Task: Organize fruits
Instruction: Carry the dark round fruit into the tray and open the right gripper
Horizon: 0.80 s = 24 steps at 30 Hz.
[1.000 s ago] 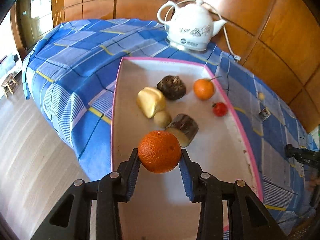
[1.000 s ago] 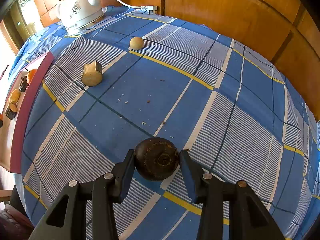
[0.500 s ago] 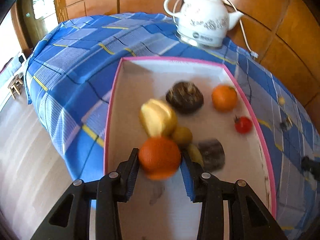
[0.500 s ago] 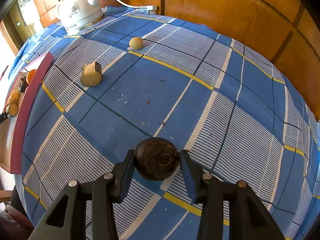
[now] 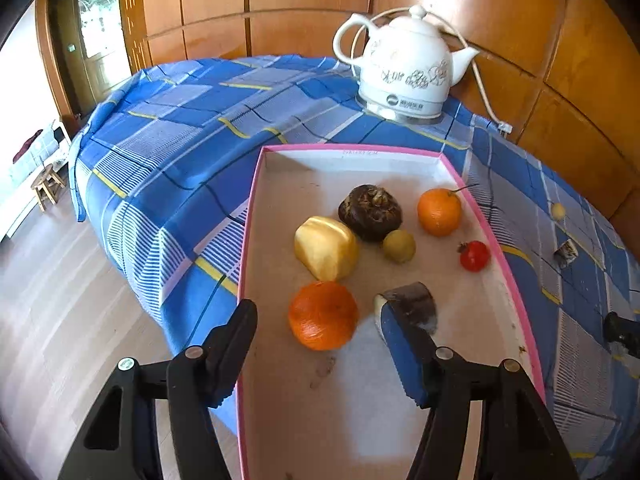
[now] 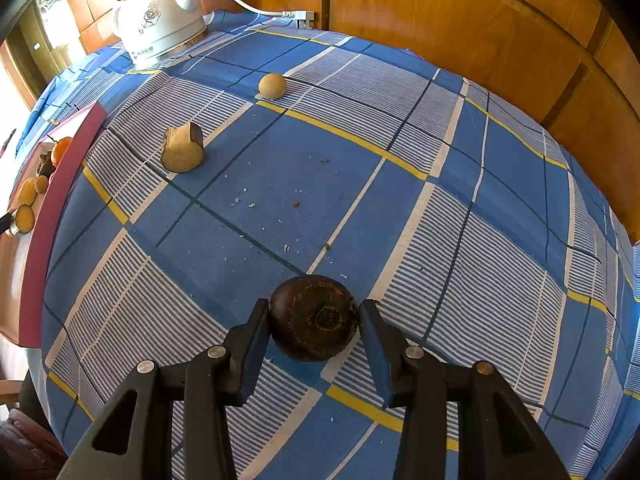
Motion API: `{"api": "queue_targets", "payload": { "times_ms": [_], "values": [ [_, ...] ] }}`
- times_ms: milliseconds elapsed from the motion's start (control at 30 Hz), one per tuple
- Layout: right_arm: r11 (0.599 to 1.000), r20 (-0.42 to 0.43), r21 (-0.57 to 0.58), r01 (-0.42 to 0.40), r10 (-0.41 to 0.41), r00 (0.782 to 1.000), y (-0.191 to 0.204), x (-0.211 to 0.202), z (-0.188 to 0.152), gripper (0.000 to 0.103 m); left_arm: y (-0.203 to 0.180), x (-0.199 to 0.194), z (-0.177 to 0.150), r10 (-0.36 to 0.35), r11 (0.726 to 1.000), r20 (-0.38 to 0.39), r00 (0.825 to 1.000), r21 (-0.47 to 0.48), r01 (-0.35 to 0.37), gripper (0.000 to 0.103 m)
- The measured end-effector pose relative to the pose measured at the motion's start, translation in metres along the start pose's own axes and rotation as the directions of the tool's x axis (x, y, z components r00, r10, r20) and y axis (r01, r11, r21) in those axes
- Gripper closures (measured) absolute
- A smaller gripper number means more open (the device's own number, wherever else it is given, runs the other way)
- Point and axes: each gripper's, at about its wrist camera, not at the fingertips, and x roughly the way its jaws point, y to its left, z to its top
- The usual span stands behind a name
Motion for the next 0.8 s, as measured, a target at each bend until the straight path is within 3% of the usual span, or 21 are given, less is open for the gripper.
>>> {"api": "queue_targets", "payload": {
  "times_ms": [67, 367, 800],
  "values": [
    [1.0, 0.001, -0.006, 0.005, -0.005, 1.0, 0.001, 0.0, 0.0, 0.058, -0.004, -0.009, -0.003, -0.005, 1.0, 0.021, 1.0, 0.004, 0.005, 0.033],
    [1.0, 0.005, -0.008, 0.011, -0.011, 1.0, 0.002, -0.001, -0.001, 0.058, -0.033, -0.036, -0.005, -0.06, 0.996, 0.088, 0.994, 0.078, 0.053, 0.033],
    [1.0, 0.008, -0.006, 0.006, -0.006, 1.0, 0.001, -0.001, -0.001, 0.058, -0.051, -0.041, -0.014, -0.097, 0.988, 0.075, 0.992, 0.13, 0.087, 0.033]
  ]
}}
